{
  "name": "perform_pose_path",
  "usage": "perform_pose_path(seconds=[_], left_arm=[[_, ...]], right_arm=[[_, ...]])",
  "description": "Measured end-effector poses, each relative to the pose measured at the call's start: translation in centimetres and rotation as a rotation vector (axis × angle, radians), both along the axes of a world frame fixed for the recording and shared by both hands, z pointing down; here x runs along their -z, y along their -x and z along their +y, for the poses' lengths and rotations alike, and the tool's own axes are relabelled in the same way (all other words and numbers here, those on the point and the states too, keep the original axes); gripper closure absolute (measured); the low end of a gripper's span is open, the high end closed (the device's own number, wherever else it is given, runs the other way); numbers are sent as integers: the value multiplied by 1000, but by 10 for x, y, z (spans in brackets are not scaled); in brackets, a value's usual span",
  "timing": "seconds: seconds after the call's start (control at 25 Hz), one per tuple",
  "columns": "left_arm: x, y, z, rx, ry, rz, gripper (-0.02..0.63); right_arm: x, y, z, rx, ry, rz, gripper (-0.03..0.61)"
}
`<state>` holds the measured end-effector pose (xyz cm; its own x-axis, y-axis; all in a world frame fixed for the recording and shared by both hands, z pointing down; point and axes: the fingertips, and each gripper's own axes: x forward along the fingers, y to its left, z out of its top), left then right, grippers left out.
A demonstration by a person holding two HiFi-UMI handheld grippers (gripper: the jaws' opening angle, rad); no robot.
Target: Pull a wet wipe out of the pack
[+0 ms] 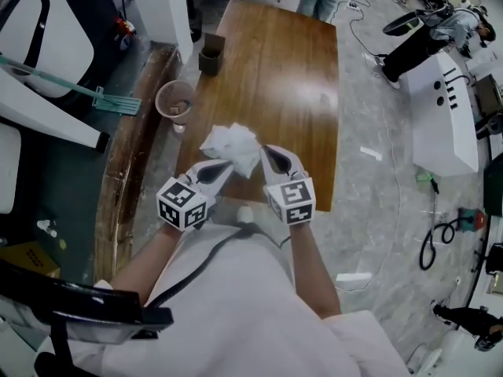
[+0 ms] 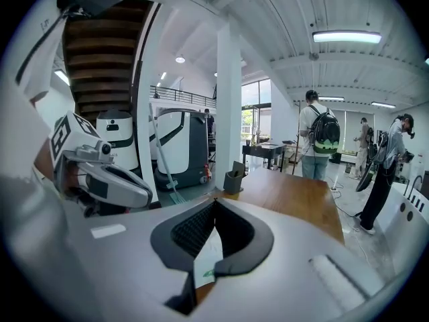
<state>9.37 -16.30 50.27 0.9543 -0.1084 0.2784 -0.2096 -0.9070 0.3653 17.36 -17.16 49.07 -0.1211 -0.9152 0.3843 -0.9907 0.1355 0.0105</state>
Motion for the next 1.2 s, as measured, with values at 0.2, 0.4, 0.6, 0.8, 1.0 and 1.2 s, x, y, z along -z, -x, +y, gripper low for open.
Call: perform_pose_path(seconds=[0.2,0.4,0.6,0.8,1.0,1.2], left_arm=[[3,-3,2,-12,-3,7,609],[12,-4,-4,-12,-16,17,609],[19,-3,-10,-6,-26,29,609],[26,-1,-15,2,-39,40,609],[34,4,-20,21,-62,44,609],[37,8,-24,36,-68,44,609]], right_arm=[[16,-3,12,-24,-32,-5,568],[40,-9,19,-67,-83,-14,569],[65,-11,27,-93,-151,-45,569],[73,-16,33,-116,-177,-48,569],[74,-16,34,-121,-186,-48,569],[77,-13,31,-113,-200,-53,569]])
